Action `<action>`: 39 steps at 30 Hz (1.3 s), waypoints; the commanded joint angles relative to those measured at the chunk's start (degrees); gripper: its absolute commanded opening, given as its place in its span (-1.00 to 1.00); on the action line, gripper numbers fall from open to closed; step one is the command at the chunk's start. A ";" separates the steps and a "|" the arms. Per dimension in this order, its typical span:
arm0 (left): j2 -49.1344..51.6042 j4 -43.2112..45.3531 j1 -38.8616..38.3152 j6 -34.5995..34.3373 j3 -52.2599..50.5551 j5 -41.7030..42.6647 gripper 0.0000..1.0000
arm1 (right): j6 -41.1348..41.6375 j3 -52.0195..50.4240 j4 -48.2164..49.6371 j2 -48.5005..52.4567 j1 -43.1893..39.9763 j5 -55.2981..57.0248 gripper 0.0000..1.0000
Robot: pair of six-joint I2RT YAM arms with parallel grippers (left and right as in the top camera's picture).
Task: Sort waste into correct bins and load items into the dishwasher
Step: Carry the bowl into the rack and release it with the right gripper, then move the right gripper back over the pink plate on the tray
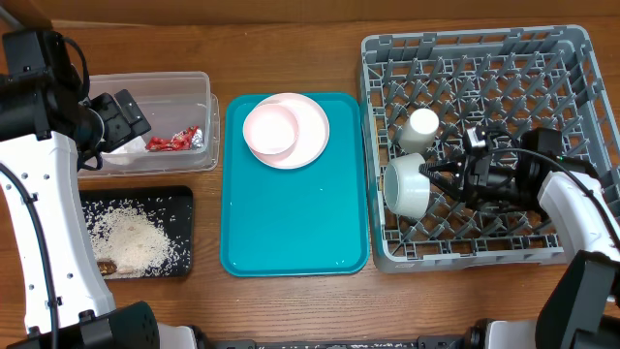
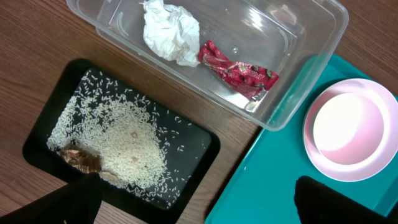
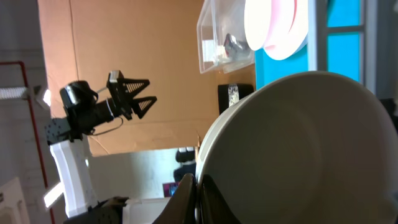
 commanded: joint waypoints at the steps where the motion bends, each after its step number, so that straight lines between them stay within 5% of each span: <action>1: 0.28 0.07 0.31 -0.83 0.00 0.42 1.00 | -1.31 -0.55 0.85 -1.16 -1.38 -0.48 -0.92; 12: 0.28 0.07 0.31 -0.83 0.00 0.42 1.00 | -1.31 -0.61 1.70 -1.16 -3.34 20.61 -0.65; 25: 0.28 0.07 0.31 -0.83 0.00 0.42 1.00 | -1.14 0.55 7.43 -1.18 -10.36 21.35 -0.31; 31: 0.28 0.07 0.31 -0.83 0.00 0.42 0.99 | 3.06 9.57 3.96 -1.18 -10.45 22.08 -0.19; 39: 0.28 0.07 0.31 -0.83 0.00 0.42 0.99 | 3.02 27.69 -8.15 -1.25 -0.46 41.83 0.02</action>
